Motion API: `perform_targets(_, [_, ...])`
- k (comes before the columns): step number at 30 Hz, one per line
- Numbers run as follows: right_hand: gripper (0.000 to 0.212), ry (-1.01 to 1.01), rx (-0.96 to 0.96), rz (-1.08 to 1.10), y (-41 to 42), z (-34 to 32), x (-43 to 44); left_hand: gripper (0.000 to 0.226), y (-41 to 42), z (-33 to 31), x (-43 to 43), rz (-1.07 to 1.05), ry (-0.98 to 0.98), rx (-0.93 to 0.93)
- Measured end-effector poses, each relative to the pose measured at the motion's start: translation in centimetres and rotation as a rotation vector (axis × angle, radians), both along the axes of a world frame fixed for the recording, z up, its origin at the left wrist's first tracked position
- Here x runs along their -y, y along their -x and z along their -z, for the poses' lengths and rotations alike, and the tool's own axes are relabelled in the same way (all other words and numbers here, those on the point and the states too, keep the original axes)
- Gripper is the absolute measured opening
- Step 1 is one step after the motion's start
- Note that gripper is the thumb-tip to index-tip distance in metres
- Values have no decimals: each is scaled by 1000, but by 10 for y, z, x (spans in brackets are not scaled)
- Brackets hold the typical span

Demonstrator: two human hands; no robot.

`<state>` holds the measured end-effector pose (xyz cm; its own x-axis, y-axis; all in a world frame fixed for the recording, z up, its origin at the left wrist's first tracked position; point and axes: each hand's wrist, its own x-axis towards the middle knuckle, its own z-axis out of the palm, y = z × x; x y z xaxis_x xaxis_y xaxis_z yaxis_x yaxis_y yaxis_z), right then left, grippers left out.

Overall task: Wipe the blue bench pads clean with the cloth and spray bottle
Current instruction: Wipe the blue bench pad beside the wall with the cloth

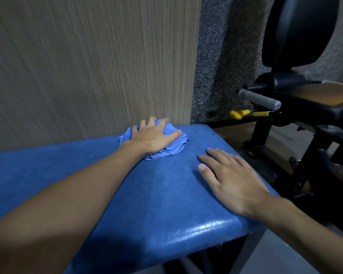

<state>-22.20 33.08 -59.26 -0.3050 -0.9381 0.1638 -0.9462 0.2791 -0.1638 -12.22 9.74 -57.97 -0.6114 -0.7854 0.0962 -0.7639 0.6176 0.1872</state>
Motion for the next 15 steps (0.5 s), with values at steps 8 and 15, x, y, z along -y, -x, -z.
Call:
perform_targets(8, [50,3,57,16,-3,-5,-3,80,-53,-1,-85,156,25,64])
perform_targets(15, [47,-7,109,-6,-6,-9,-8,101,-106,-5,-163,245,39,126])
